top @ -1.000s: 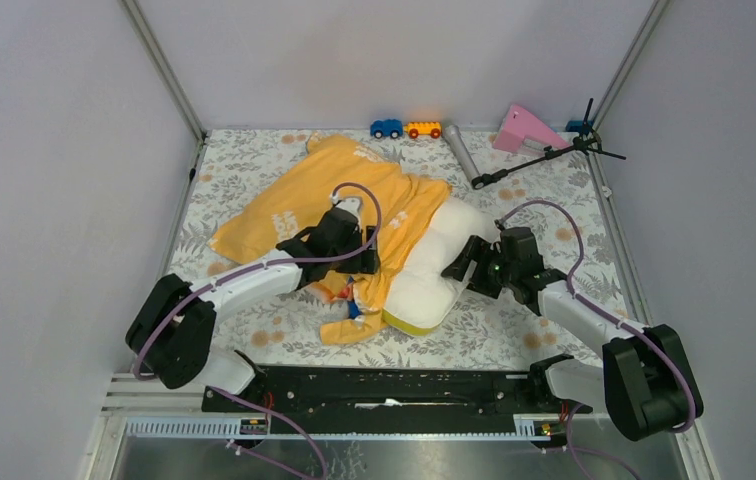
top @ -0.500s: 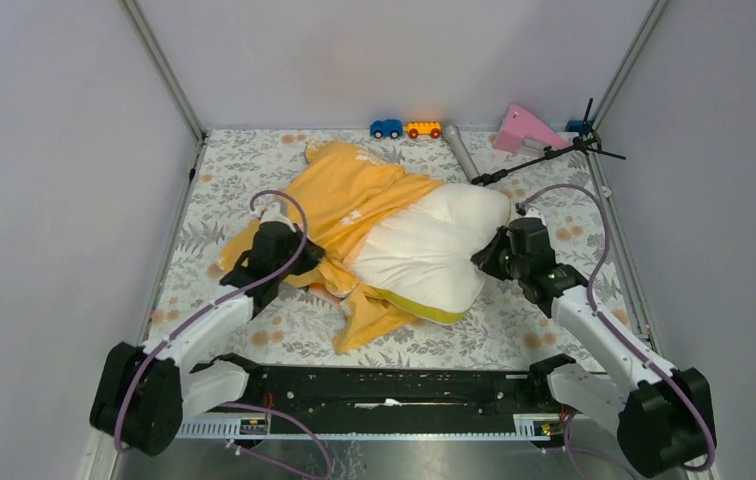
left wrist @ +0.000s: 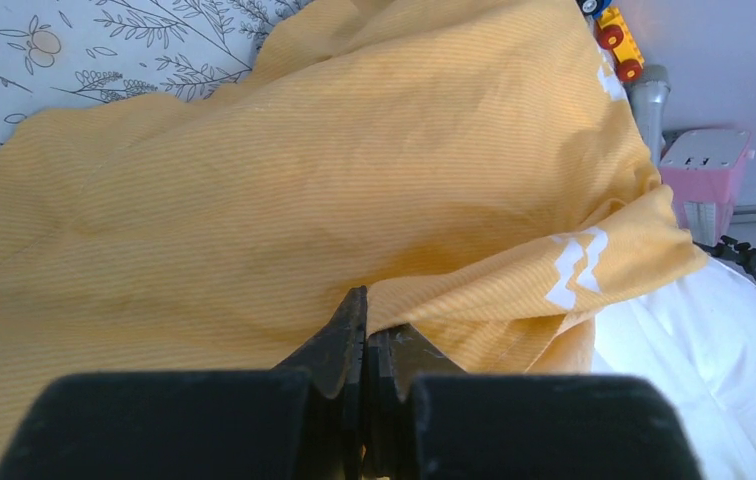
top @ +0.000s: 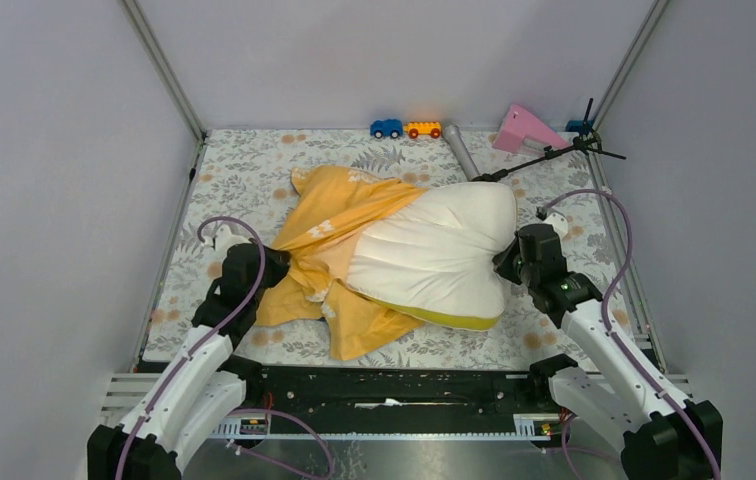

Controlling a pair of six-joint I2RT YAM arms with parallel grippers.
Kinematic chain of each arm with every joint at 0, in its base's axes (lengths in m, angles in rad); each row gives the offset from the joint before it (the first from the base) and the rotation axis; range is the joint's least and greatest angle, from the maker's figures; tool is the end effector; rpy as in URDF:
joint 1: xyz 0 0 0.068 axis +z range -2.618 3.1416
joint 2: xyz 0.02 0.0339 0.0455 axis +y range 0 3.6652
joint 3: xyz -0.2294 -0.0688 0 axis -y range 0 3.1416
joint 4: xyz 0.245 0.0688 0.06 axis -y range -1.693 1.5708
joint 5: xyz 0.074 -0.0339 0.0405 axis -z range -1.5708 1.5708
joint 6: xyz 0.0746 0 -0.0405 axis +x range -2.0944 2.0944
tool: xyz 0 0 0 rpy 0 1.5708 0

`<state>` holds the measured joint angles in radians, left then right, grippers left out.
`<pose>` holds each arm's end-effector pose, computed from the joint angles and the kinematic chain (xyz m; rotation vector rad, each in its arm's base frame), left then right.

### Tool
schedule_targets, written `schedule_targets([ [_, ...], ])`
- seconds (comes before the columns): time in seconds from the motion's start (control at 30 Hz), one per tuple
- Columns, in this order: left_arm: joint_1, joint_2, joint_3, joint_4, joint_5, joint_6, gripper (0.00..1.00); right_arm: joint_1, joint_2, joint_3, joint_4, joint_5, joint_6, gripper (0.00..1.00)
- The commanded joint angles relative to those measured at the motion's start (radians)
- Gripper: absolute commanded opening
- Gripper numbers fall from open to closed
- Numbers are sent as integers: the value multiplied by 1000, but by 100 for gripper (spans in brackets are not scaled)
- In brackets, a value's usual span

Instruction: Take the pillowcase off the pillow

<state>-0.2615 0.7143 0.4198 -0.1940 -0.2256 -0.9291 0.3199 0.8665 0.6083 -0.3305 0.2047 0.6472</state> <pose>0.2247 -0.0428 0.1812 -0.8152 1.9186 -0.5058 0.2382 0.0630 0.2021 0.4694 2.1138 0.3409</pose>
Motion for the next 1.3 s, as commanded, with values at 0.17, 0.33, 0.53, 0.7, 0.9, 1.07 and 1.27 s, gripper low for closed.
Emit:
schedule_targets([
  [0.17,31,132,73,175,211,158,9,-39,195,161,72,-186,-137,15],
  [0.33,30,171,124,174,327,196,19,-39,298,286,82,-329,-123,24],
  [0.53,30,99,131,135,309,199,32,-31,387,391,118,-357,-101,24],
  [0.7,30,71,177,65,296,224,51,-30,452,495,70,-341,-143,60],
  [0.9,30,38,220,0,281,250,74,-29,374,483,16,-277,-193,100],
  [1.07,30,29,231,-44,211,189,93,20,313,446,-71,-258,-228,100],
  [1.27,30,40,238,-128,82,100,99,176,279,347,-124,-142,-232,100],
])
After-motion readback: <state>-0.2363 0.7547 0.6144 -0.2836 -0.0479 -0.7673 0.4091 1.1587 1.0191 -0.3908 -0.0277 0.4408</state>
